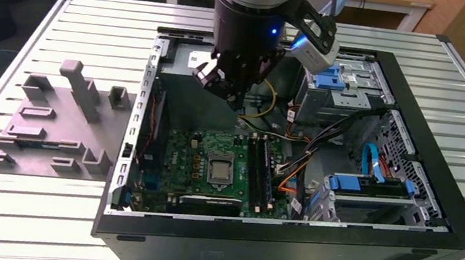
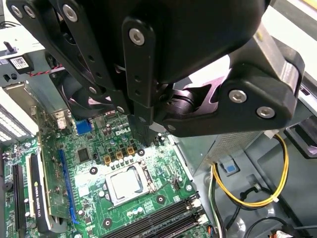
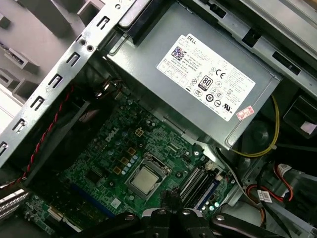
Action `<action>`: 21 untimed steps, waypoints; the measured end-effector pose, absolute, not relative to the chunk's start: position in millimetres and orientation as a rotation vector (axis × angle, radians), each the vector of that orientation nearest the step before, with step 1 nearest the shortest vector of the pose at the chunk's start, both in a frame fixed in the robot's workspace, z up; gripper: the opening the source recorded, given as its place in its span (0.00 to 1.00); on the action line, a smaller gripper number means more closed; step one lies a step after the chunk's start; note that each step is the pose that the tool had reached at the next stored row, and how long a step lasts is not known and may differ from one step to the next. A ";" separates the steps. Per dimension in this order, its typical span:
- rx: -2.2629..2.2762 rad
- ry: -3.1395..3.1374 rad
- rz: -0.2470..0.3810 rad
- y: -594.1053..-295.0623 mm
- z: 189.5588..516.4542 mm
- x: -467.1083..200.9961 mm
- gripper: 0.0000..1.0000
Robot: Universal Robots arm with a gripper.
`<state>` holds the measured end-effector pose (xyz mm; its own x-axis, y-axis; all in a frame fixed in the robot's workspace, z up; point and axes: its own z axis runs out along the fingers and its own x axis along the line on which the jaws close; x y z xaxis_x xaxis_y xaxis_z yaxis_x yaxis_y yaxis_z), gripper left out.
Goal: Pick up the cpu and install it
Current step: 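Install the first cpu locking lever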
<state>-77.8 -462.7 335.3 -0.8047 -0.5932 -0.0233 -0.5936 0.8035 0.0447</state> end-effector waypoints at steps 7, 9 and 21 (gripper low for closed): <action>-0.980 2.975 0.078 -467.0 332.7 -77.8 0.11; -0.982 2.974 0.078 -468.4 330.6 -77.7 0.11; -1.071 2.946 0.077 -468.6 313.4 -63.8 0.11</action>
